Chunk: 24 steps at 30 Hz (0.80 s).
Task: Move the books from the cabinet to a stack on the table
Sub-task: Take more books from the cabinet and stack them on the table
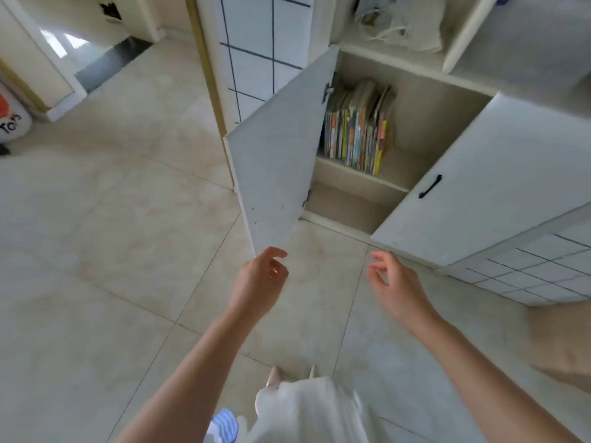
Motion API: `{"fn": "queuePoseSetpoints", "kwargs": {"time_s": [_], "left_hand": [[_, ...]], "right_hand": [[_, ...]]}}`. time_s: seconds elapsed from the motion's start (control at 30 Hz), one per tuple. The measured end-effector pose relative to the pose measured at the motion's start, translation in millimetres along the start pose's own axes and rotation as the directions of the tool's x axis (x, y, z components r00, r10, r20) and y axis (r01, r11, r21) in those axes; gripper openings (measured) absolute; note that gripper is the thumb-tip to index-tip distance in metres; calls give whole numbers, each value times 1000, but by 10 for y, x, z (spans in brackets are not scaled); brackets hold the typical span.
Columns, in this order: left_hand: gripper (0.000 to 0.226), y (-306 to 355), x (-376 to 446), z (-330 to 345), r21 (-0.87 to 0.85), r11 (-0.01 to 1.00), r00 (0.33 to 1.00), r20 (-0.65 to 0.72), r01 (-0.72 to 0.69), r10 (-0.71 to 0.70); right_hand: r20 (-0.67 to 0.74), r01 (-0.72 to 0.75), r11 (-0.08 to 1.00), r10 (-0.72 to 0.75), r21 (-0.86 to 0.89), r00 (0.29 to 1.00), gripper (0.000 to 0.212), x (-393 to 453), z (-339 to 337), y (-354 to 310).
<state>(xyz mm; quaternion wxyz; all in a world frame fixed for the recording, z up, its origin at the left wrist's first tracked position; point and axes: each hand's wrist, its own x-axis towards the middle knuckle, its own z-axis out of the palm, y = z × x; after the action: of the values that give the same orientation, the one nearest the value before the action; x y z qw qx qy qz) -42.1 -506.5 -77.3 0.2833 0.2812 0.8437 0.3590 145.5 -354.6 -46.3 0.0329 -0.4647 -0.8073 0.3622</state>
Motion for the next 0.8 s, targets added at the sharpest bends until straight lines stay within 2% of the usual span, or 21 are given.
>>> {"fn": "queuePoseSetpoints", "kwargs": {"time_s": [0.13,0.3,0.4,0.67,0.8], "left_hand": [[26,415,590,207,36,995,993,74,-97,94],[25,854,1256,538,70,981,972,161,-182,169],[25,1108,1658,753,70,976,968,161,-208,195],[29,1621,2941,1310,63,995,985,158,-76,65],[34,1713,3560,1533,67,996,986,159,-54,43]], "right_hand": [[-84,-83,993,90,85,992,32,306,-207,140],[-102,-156,964,181,214,978,27,821,-509,359],[-111,-163,961,192,225,975,28,1250,-729,499],[-55,-165,977,173,134,983,30,2796,-1246,717],[-33,-160,974,167,163,985,32,3523,-1315,693]]}}
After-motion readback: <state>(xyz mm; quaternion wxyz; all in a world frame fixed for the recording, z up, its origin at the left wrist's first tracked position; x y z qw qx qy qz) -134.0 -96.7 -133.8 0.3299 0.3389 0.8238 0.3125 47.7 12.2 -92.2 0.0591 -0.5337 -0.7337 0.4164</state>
